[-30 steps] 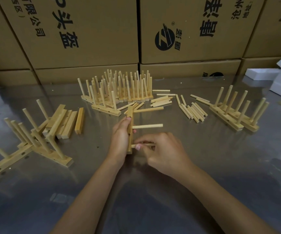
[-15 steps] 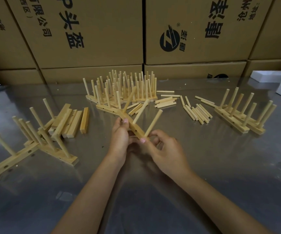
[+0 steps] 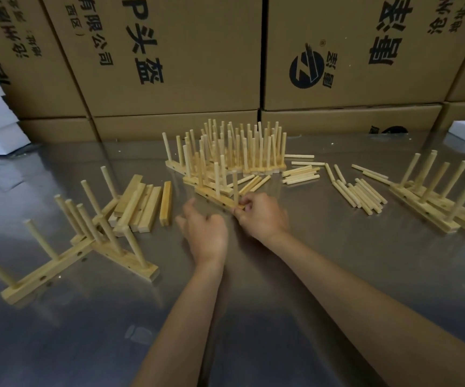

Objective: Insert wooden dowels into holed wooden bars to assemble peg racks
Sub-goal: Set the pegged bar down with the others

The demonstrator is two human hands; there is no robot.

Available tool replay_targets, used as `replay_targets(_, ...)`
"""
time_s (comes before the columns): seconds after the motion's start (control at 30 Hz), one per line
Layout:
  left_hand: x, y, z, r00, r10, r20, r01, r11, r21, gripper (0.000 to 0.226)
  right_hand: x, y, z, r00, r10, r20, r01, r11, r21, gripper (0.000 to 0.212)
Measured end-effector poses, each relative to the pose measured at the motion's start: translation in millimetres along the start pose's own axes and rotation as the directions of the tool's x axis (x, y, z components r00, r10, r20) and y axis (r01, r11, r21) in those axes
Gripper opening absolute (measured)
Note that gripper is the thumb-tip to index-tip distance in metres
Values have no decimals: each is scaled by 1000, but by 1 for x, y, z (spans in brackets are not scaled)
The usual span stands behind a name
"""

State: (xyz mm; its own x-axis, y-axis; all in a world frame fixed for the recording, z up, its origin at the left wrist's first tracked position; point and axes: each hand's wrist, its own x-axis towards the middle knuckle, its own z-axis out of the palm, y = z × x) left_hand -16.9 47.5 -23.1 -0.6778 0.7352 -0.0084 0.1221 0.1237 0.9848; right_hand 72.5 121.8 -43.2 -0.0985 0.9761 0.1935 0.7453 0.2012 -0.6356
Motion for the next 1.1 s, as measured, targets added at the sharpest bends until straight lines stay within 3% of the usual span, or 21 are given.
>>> replay_targets(0.27, 1, -3, 9, 997, 80, 17, -81, 996, 48, 48, 52, -22, 30, 991, 76, -106, -80, 996, -33, 19)
replay_targets(0.57, 3, -6, 13, 991, 134, -27, -133, 991, 23, 39, 64, -30, 40, 988, 30, -150, -32, 999, -7, 31)
replay_targets(0.7, 0, -4, 9, 971, 176, -159, -191, 978, -85, 32, 43, -38, 38, 971, -126, -203, 139, 989, 55, 24)
replay_targets(0.73, -1, -3, 8, 952, 210, -221, -237, 966, -100, 28, 36, -41, 39, 965, -197, -172, 212, 974, 78, 20)
replay_targets(0.8, 0, -3, 6, 908, 260, -329, -309, 945, -107, 22, 23, -49, 39, 936, -351, 34, 341, 926, 161, 16)
replay_targets(0.9, 3, -3, 2, 880, 197, -432, -281, 950, -137, 22, 16, -68, 37, 785, -498, 369, 519, 854, 48, 31)
replay_targets(0.97, 4, -5, 0, 868, 168, -467, -259, 956, -139, 21, 16, -77, 35, 743, -518, 424, 581, 814, -22, 27)
replay_targets(1.1, 4, -5, 2, 855, 244, -458, -320, 942, -96, 20, 11, -71, 27, 776, -460, 432, 500, 866, 23, 14)
